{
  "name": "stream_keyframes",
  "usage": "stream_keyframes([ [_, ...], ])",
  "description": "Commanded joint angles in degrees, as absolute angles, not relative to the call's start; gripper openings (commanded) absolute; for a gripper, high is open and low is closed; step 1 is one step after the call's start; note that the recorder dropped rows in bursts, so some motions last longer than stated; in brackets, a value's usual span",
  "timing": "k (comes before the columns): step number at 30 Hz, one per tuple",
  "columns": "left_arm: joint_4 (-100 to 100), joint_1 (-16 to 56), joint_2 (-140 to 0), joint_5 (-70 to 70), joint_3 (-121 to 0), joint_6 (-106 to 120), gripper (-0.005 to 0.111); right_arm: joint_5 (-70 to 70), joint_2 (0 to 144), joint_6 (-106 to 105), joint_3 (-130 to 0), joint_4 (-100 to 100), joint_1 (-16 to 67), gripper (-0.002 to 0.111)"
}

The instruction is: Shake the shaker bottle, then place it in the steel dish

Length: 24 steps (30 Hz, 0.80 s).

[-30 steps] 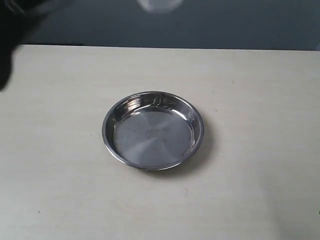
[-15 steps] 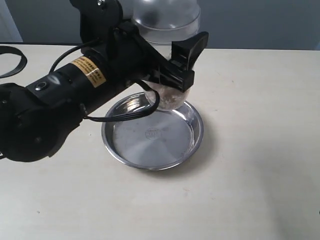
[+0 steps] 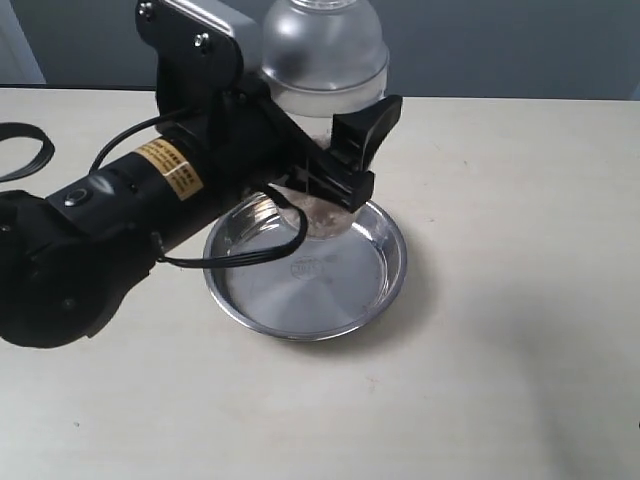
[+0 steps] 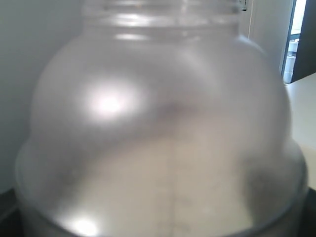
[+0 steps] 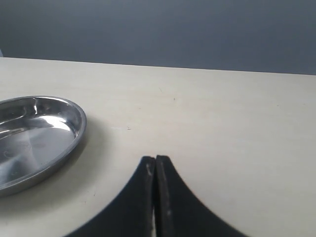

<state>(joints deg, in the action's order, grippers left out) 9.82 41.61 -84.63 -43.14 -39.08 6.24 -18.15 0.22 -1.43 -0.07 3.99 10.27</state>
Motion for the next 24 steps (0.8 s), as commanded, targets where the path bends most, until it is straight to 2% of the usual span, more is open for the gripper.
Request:
stream_keyframes([
  [1, 13.35, 41.86, -83.99, -50.16, -36.61, 6.22, 0.000, -17.58, 0.00, -1.49, 0.00, 3.73, 10.28, -0.001],
  [13, 14.84, 41.86, -84.79, -53.70, -32.91, 4.83, 0.000, -17.58, 0.00, -1.49, 0.00, 3.73, 10.28, -0.001],
  [24, 15.78, 41.86, -92.63, -60.32, -32.41, 1.35, 0.000, -17.58, 0.00, -1.49, 0.00, 3.73, 10.28, -0.001],
])
